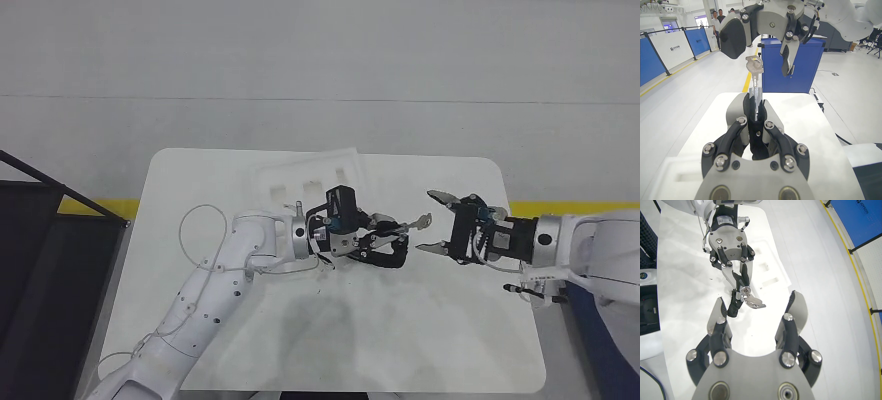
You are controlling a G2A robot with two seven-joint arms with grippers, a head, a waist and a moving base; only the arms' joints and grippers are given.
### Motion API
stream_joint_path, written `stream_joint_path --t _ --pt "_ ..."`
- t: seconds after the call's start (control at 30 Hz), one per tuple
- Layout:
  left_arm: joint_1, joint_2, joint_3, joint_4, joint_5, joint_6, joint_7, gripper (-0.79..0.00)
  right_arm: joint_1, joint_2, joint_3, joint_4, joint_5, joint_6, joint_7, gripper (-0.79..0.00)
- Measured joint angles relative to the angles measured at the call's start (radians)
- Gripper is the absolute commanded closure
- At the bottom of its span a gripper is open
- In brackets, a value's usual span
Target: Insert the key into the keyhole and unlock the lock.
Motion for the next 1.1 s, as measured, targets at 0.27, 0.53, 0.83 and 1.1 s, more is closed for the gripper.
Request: stream_joint_path --t 0.27,0.53,0.83,1.1 --pt "-0.001 0.001 0.006 -0.002 -0.012 -0.001 -0.009 0.000 0.022 0.000 -0.021 0.017 -0.030 -0.019 -0.015 -0.114" --pt "-0.001 0.001 0.013 -0.007 -0.017 0.005 -0.014 0.000 0.013 0.006 -0.028 0.039 0.068 0.032 0.015 0.000" --pt "0.005 -0.002 0.030 -0.013 -0.011 0.021 0.000 0.000 0.019 0.016 -0.048 0.030 0.297 0.180 0.178 0.000" --pt "0.014 -0.001 0.032 -0.011 0.001 0.032 0.014 0.000 0.007 0.019 -0.042 0.020 0.412 0.337 0.235 0.000"
